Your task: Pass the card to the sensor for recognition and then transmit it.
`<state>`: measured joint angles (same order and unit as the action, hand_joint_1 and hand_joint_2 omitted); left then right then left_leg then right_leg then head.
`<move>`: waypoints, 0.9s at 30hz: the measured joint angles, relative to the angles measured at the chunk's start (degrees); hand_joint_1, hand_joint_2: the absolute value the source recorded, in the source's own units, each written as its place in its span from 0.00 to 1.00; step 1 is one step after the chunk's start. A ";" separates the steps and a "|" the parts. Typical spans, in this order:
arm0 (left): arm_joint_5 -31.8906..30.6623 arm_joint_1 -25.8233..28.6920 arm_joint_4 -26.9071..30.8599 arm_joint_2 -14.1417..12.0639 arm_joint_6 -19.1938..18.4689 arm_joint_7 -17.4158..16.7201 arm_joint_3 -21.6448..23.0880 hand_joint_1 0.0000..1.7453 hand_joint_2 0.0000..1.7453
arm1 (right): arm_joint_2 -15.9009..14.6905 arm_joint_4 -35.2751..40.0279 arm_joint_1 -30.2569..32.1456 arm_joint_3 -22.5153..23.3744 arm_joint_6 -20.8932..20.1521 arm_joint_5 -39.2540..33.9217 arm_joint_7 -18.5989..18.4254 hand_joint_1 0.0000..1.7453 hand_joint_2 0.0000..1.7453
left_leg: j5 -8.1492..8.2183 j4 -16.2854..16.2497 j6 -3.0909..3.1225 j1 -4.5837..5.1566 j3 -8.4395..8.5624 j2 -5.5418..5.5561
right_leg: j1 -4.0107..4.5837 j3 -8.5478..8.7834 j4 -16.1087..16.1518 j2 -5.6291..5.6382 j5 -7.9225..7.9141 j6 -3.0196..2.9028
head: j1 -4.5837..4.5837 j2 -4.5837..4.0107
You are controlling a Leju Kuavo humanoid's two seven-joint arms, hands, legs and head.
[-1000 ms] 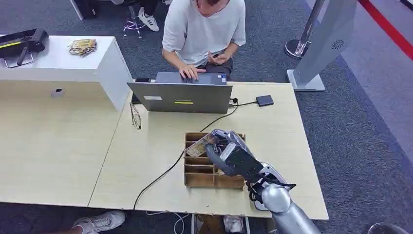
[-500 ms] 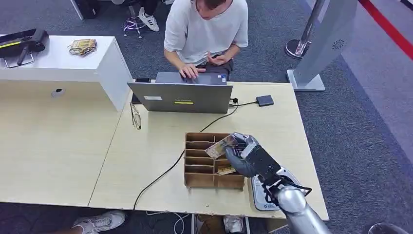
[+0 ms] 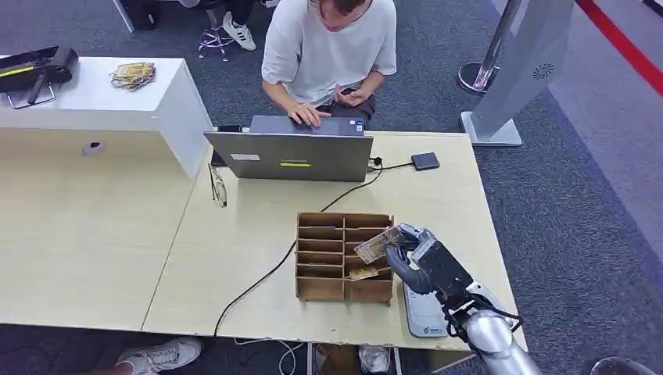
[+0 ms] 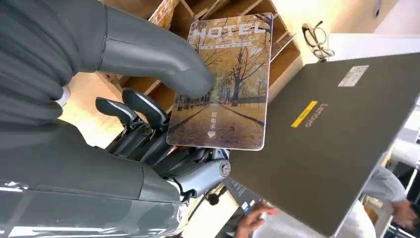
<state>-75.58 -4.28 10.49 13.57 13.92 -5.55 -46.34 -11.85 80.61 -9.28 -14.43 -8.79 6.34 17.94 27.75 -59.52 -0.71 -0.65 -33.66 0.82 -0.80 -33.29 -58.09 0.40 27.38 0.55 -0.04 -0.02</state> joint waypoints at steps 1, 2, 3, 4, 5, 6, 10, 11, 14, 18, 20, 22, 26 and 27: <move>0.02 0.00 0.00 0.00 0.00 0.00 -0.11 0.00 0.00 | -0.20 0.11 0.24 0.26 -0.02 -0.11 0.14 1.00 1.00 | 0.00 0.00 0.00 0.00 0.00 0.00 | 0.00 0.00 0.00 0.00 0.00 0.00 | 0.00 0.00; 0.07 0.00 0.00 0.00 0.00 0.00 -0.24 0.00 0.00 | -0.44 0.29 0.64 0.57 -0.04 -0.35 0.27 1.00 1.00 | 0.00 0.00 0.00 0.00 -0.01 0.00 | 0.00 0.00 0.00 0.00 0.00 0.00 | -0.02 0.00; 0.09 0.02 0.00 0.00 0.00 0.00 -0.31 0.00 0.00 | -0.61 0.55 0.99 0.98 -0.28 -0.57 0.34 1.00 1.00 | 0.00 0.00 0.00 0.00 -0.01 0.01 | 0.00 0.00 0.00 -0.01 0.00 0.00 | -0.02 0.00; 0.09 0.04 0.00 0.00 0.00 0.00 -0.33 0.00 0.00 | -0.81 0.68 1.31 1.38 -0.46 -0.83 0.49 1.00 1.00 | 0.00 0.00 0.00 0.00 -0.02 0.01 | 0.00 0.00 0.00 -0.01 0.00 0.00 | 0.00 0.00; 0.09 0.05 0.00 0.00 0.00 0.00 -0.35 0.00 0.00 | -0.94 0.83 1.55 1.73 -0.87 -1.05 0.64 1.00 1.00 | 0.00 0.00 0.00 0.01 -0.02 0.01 | -0.01 0.00 0.00 -0.01 0.00 0.00 | -0.02 0.00; 0.07 0.04 0.00 0.00 0.00 0.00 -0.35 0.00 0.00 | -1.20 0.96 1.79 2.05 -1.20 -1.16 0.71 1.00 1.00 | 0.00 0.00 0.00 0.01 -0.01 0.00 | -0.01 0.00 0.00 0.00 0.00 0.00 | -0.02 0.00; 0.09 0.05 0.00 0.00 0.00 0.00 -0.39 0.00 0.00 | -1.73 1.20 2.62 3.15 -1.51 -1.57 0.82 1.00 1.00 | 0.01 0.00 0.01 0.01 -0.02 0.00 | -0.01 0.00 0.01 0.00 0.00 0.01 | 0.00 0.00; 0.09 0.04 0.00 0.00 0.00 0.00 -0.39 0.00 0.00 | -1.82 1.29 2.73 3.22 -1.66 -1.57 0.86 1.00 1.00 | 0.01 -0.01 0.01 0.01 -0.01 0.00 | -0.01 0.00 0.01 0.00 0.00 0.01 | 0.00 0.00; 0.15 0.04 0.00 0.00 0.07 0.00 -0.39 0.00 0.00 | -2.05 1.42 2.96 3.65 -1.86 -1.66 0.90 1.00 1.00 | 0.01 -0.01 0.01 0.01 0.00 0.00 | -0.01 0.00 0.00 0.00 0.00 0.01 | 0.00 0.00; 0.20 0.05 0.00 0.00 0.13 0.00 -0.48 0.00 0.00 | -2.49 1.86 3.78 4.70 -2.01 -2.18 1.06 1.00 1.00 | 0.01 -0.01 0.01 0.01 0.00 0.00 | -0.01 0.00 0.00 0.00 0.00 0.01 | 0.00 0.00; 0.37 0.05 0.00 0.00 0.13 0.00 -0.61 0.00 0.00 | -2.84 2.03 4.59 5.40 -2.16 -2.21 1.06 1.00 1.00 | 0.01 -0.01 0.01 0.01 -0.01 0.02 | -0.01 0.00 0.01 -0.01 0.00 0.01 | -0.02 0.00; 0.52 0.06 0.00 0.00 0.15 0.00 -0.77 0.00 0.00 | -3.30 2.03 5.54 6.06 -2.16 -2.19 1.03 1.00 1.00 | 0.02 -0.01 0.02 0.01 -0.02 0.02 | -0.01 0.00 0.01 -0.02 0.00 0.01 | 0.00 0.00; 0.59 0.07 0.00 0.00 0.31 0.02 -0.88 0.00 0.00 | -4.33 2.08 7.59 7.56 -2.23 -2.01 1.03 1.00 1.00 | 0.05 -0.01 0.07 0.02 -0.02 0.01 | -0.02 0.00 0.02 -0.02 0.00 0.02 | -0.02 0.00; 0.61 0.06 0.00 0.00 0.31 0.04 -0.90 0.00 0.00 | -4.59 2.12 8.04 7.85 -2.27 -1.79 1.01 1.00 1.00 | 0.05 -0.01 0.07 0.02 -0.02 0.01 | -0.02 0.00 0.02 -0.02 0.00 0.02 | -0.02 0.00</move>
<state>-74.97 -4.21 10.49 13.57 14.23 -5.51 -47.23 -16.44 82.73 -1.23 -6.58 -11.06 4.55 18.95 27.80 -59.53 -0.64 -0.63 -33.69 0.84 -0.82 -33.29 -58.07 0.38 27.38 0.56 -0.07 -0.02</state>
